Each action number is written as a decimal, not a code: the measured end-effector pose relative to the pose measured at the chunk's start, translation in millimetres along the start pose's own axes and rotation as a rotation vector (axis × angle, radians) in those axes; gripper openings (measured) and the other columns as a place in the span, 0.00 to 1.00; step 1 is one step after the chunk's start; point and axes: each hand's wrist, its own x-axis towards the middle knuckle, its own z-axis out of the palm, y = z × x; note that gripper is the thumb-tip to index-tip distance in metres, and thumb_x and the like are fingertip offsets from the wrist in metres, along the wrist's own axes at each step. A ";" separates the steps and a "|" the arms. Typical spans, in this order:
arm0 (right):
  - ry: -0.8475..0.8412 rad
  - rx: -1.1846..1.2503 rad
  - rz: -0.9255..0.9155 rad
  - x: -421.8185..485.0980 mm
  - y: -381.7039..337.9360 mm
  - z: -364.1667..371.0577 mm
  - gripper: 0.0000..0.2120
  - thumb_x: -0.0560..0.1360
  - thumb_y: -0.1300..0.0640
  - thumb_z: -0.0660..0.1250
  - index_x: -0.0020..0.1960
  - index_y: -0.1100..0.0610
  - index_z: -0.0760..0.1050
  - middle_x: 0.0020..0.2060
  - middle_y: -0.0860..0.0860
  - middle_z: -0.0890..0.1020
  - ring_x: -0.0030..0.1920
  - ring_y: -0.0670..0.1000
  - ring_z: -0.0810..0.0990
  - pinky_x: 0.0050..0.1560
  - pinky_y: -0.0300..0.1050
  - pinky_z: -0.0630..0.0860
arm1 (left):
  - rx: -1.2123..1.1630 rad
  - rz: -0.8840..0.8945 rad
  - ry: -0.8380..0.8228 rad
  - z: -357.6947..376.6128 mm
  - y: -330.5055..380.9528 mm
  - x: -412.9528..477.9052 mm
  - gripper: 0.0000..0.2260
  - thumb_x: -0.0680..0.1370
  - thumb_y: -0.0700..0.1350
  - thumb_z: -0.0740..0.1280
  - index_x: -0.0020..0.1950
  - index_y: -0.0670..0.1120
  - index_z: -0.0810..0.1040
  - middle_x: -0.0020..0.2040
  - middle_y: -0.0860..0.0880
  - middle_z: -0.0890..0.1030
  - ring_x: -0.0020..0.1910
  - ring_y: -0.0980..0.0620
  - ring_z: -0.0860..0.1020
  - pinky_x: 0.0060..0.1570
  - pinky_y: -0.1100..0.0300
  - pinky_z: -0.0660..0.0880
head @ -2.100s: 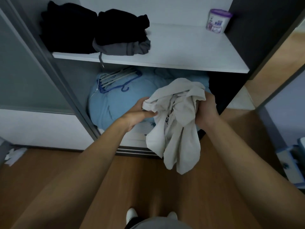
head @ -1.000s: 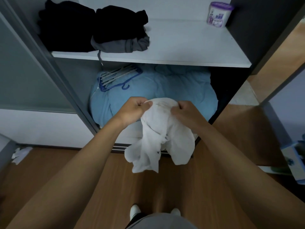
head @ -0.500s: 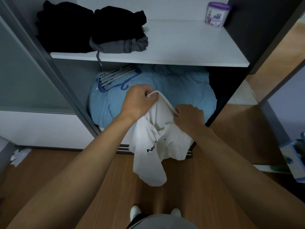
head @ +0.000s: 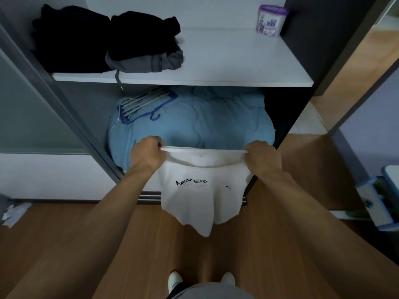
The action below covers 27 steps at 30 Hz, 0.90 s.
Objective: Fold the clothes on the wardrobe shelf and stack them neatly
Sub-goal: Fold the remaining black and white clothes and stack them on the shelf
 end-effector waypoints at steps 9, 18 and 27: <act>-0.027 0.776 -0.031 -6.2 8.2 8.0 0.26 0.70 0.72 0.56 0.20 0.49 0.66 0.20 0.41 0.68 0.25 0.42 0.67 0.31 0.41 0.61 | -0.086 0.027 -0.027 5.7 -3.1 0.1 0.12 0.70 0.35 0.65 0.46 0.49 0.83 0.48 0.47 0.84 0.50 0.43 0.80 0.48 0.55 0.74; 0.043 0.889 0.121 -2.0 14.2 13.9 0.23 0.76 0.58 0.59 0.24 0.48 0.58 0.22 0.43 0.64 0.26 0.46 0.63 0.33 0.47 0.60 | -0.184 -0.160 -0.224 2.6 -13.0 5.8 0.07 0.71 0.47 0.64 0.37 0.46 0.78 0.38 0.48 0.80 0.41 0.45 0.78 0.35 0.58 0.67; -0.263 1.071 0.002 -3.3 42.7 6.1 0.18 0.78 0.58 0.64 0.41 0.74 0.74 0.38 0.59 0.76 0.40 0.57 0.74 0.43 0.47 0.66 | -0.396 -0.053 -0.532 3.3 -40.8 2.6 0.08 0.76 0.41 0.64 0.42 0.41 0.81 0.36 0.47 0.82 0.35 0.50 0.80 0.37 0.59 0.70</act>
